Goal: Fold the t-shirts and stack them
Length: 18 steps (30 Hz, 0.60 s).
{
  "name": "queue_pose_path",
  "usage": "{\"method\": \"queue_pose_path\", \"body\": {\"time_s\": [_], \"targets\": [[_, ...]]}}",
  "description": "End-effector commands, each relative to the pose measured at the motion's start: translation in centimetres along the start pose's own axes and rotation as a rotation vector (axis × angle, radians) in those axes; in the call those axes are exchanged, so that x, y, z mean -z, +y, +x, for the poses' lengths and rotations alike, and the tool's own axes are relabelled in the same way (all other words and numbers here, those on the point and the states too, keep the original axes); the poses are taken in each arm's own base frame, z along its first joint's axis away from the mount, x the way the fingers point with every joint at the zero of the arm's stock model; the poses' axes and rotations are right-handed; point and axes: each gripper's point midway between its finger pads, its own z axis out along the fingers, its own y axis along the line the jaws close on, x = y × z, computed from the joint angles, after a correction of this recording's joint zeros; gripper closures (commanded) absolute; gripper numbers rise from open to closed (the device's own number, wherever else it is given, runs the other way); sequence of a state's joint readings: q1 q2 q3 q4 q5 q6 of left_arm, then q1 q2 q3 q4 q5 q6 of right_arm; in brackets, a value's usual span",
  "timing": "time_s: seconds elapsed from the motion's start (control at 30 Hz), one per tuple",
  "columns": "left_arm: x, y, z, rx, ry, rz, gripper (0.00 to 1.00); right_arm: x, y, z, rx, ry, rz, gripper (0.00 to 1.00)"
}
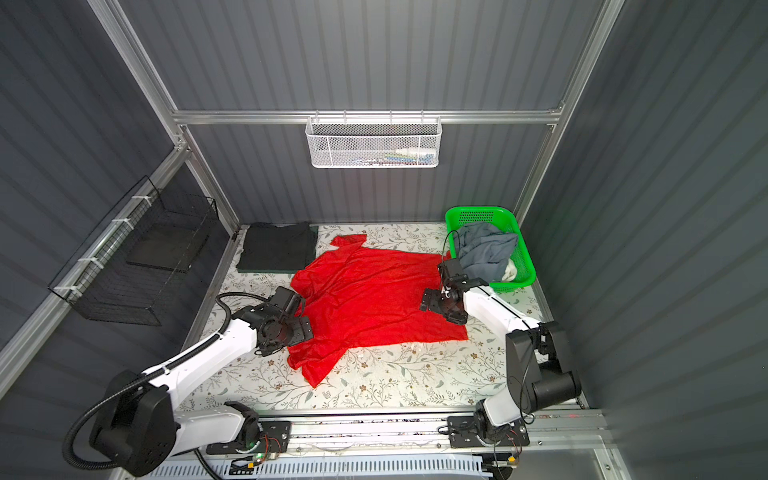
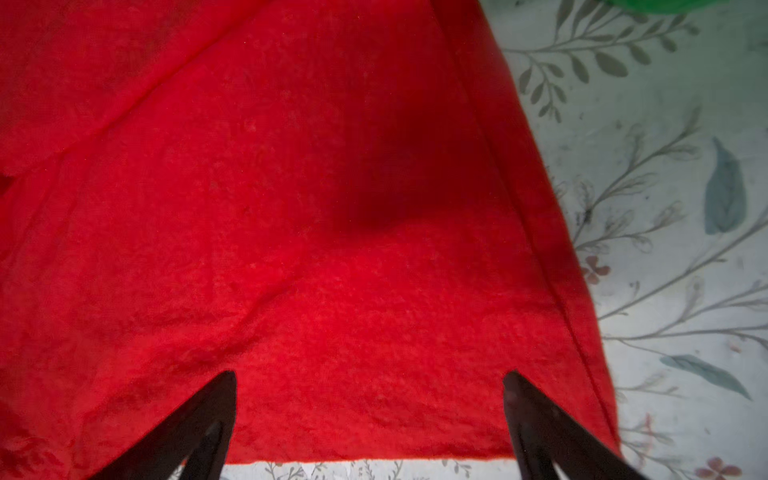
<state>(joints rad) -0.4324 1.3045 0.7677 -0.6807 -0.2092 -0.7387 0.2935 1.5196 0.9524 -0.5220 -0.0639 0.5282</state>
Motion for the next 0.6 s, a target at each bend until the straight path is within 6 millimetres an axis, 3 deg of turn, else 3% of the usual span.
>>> {"method": "queue_pose_path", "body": {"time_s": [0.0,0.17,0.4,0.57], "targets": [[-1.6,-0.9,-1.3,-0.049,-0.016,0.03,0.01,-0.4,1.1,2.1,0.059,0.043,-0.005,0.01],[-3.7,-1.7,-3.3,-0.028,-0.003,0.064,0.02,-0.3,4.5,5.4,0.108,0.079,-0.068,0.01],[-6.4,-2.2,-5.2,-0.015,0.009,0.095,0.02,0.1,11.8,9.9,0.173,0.095,-0.228,0.04],[-7.3,-2.3,-5.7,-0.011,0.021,0.126,0.01,-0.8,16.8,12.9,0.233,0.148,-0.281,0.08]]}}
